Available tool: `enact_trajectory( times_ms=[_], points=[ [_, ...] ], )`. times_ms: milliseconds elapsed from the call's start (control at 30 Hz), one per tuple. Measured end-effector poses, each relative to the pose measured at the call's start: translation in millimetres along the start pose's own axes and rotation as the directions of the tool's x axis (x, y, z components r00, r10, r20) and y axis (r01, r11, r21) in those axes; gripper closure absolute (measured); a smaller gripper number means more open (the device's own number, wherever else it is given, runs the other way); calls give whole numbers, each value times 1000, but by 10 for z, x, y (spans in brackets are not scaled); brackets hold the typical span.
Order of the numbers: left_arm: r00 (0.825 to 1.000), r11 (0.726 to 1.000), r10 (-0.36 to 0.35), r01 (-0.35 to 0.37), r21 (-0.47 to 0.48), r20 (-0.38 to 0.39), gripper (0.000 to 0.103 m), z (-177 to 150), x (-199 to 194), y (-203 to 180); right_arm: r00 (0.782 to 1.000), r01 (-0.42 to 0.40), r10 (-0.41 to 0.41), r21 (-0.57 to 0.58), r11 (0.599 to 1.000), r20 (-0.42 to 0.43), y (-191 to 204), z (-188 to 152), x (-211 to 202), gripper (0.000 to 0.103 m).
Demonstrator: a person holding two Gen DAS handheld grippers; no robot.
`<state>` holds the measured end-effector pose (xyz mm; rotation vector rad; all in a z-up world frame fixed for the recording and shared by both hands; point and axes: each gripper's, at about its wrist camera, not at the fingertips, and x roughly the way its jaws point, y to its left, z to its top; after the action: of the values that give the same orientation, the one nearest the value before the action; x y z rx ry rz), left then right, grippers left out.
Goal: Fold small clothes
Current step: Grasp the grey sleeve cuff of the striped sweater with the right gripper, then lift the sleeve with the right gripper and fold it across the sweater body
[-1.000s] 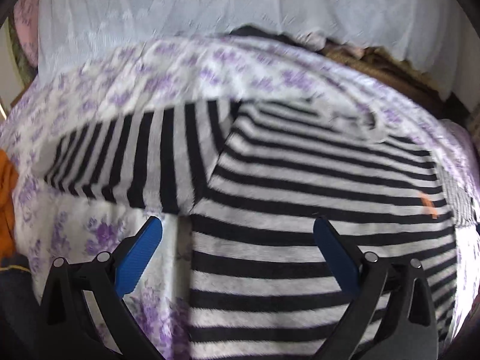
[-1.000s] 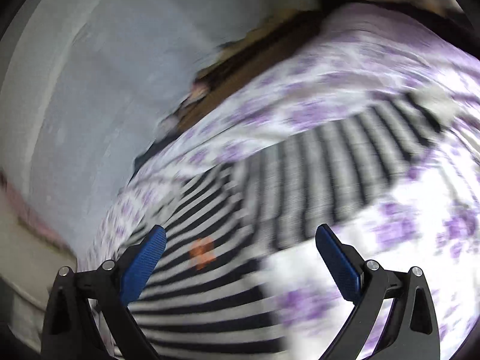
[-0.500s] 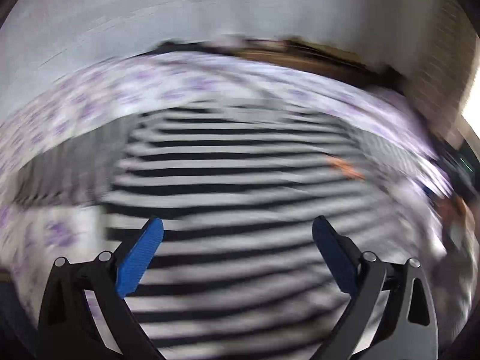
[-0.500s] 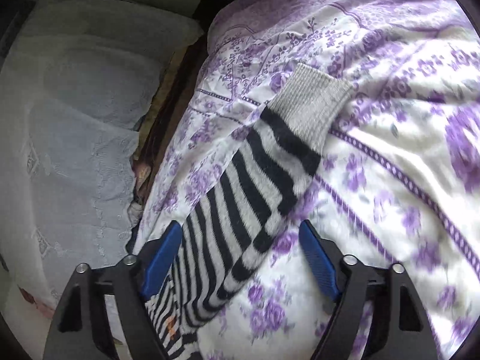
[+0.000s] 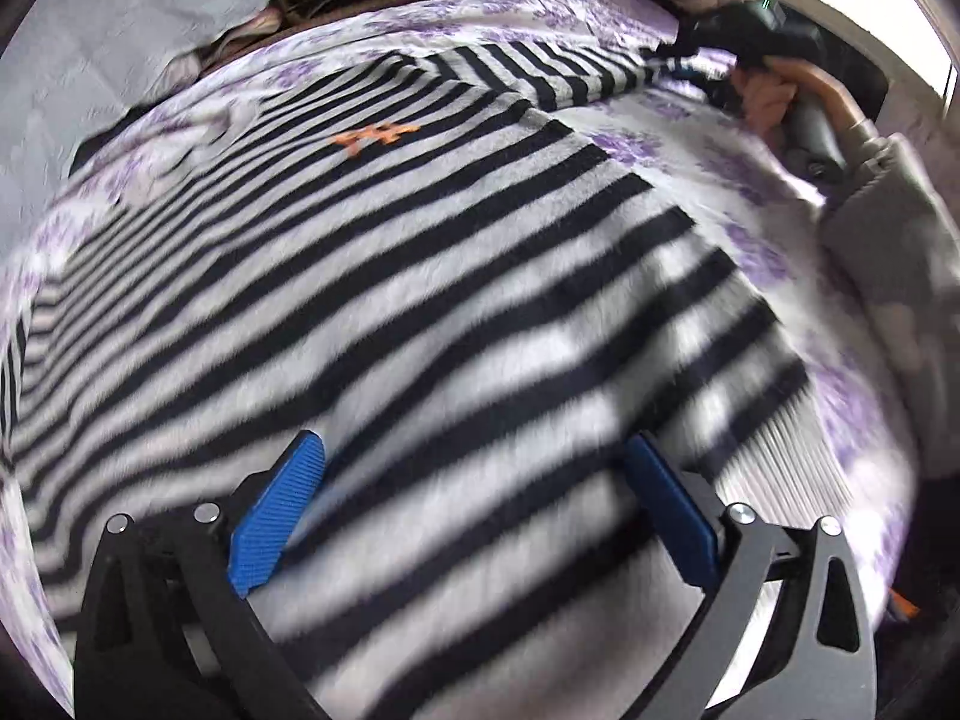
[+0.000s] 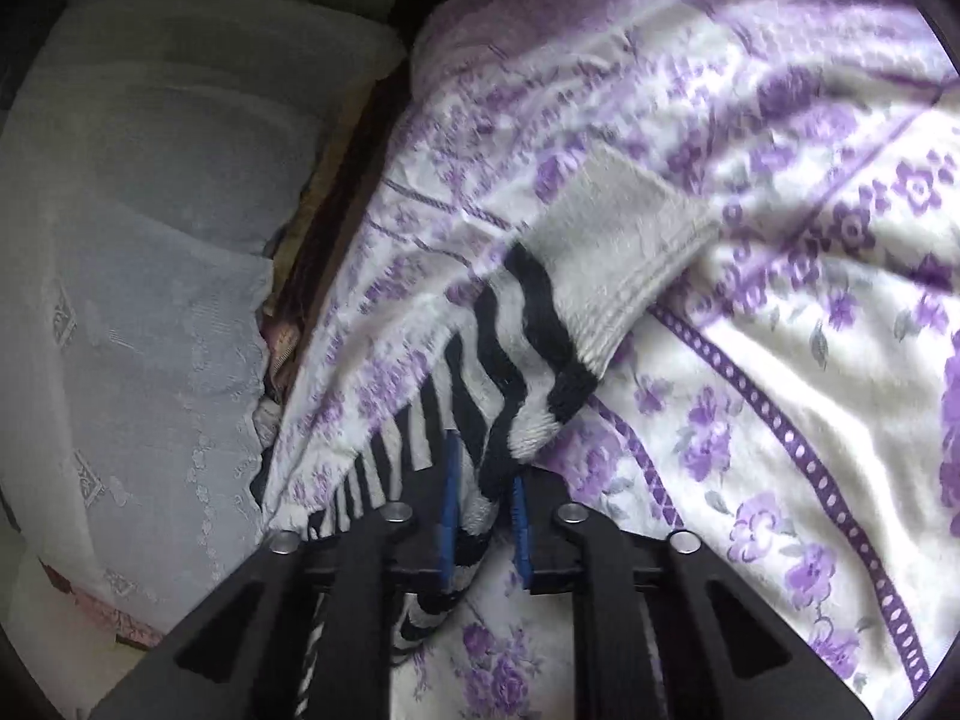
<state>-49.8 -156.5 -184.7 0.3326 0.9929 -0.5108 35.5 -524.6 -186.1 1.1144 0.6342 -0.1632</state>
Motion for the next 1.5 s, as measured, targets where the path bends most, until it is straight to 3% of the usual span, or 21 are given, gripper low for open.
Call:
enact_trajectory(
  times_ms=[100,200,267,367,433,500,600,667,700,733,767,833,867,967,1067,1133,1200,1267,1367,1433,1500],
  points=[
    [998,993,23,-16,-116,60,5,-308,-400,291,1000,-20,20,-2,1000,-12,0,-93,-93,60],
    [989,957,106,-74,-280,99,5,-700,-813,738,1000,-4,3,-62,998,-10,108,-391,-289,49],
    [984,929,163,-130,-347,67,5,-936,-936,982,998,-18,8,-166,986,-59,255,-706,-343,47],
    [984,882,174,-173,-439,-37,5,-1244,-853,1289,979,-63,-18,-383,921,-204,438,-1396,-434,47],
    [996,865,61,-83,-494,-61,6,-1312,-671,1398,958,-102,-47,-490,866,-282,499,-1810,-509,47],
    [997,865,70,-83,-495,-45,5,-1269,-589,1364,940,-132,-76,-563,816,-332,535,-2151,-606,46],
    [994,874,108,-103,-476,-16,7,-1153,-550,1289,915,-179,-90,-597,782,-392,541,-2485,-743,45],
    [989,859,150,-135,-493,-10,34,-1160,-592,1292,892,-224,-95,-613,758,-442,537,-2620,-790,46],
    [986,854,167,-151,-498,-12,41,-1186,-605,1332,888,-231,-98,-622,748,-449,534,-2690,-821,52],
    [984,845,178,-155,-512,-5,57,-1217,-648,1359,887,-238,-100,-631,738,-452,540,-2745,-828,62],
    [982,833,189,-159,-530,3,76,-1256,-697,1397,885,-242,-102,-635,734,-455,554,-2776,-811,88],
    [986,819,161,-114,-562,33,94,-1429,-862,1515,884,-245,-80,-602,760,-461,512,-2753,-812,91],
    [988,819,142,-86,-568,56,96,-1515,-984,1543,891,-246,-71,-610,754,-448,537,-2798,-867,91],
    [988,849,136,-75,-523,80,97,-1532,-1159,1418,916,-247,-55,-666,704,-397,652,-2810,-1146,91],
    [996,870,84,-76,-487,-5,93,-1607,-980,1327,891,-174,-219,-745,645,-398,477,-2835,-1084,88],
    [995,868,100,-90,-489,-5,91,-1610,-967,1345,887,-176,-217,-733,657,-408,385,-2746,-1104,83],
    [989,859,143,-111,-500,25,76,-1542,-1159,1385,900,-148,-209,-720,678,-382,421,-2624,-1263,73],
    [969,852,231,-154,-500,94,45,-1420,-1396,1414,951,-101,-158,-750,654,-266,567,-2494,-1448,64],
    [932,851,333,-232,-470,144,42,-1114,-1545,1423,965,-117,-113,-775,621,-236,780,-2414,-1423,64],
    [953,891,259,-174,-419,156,32,-907,-1398,1409,956,-161,-96,-773,614,-275,935,-2460,-1219,64],
    [975,919,197,-147,-365,103,31,-761,-1053,1397,930,-185,-138,-759,624,-340,970,-2547,-903,64]
  ],
)
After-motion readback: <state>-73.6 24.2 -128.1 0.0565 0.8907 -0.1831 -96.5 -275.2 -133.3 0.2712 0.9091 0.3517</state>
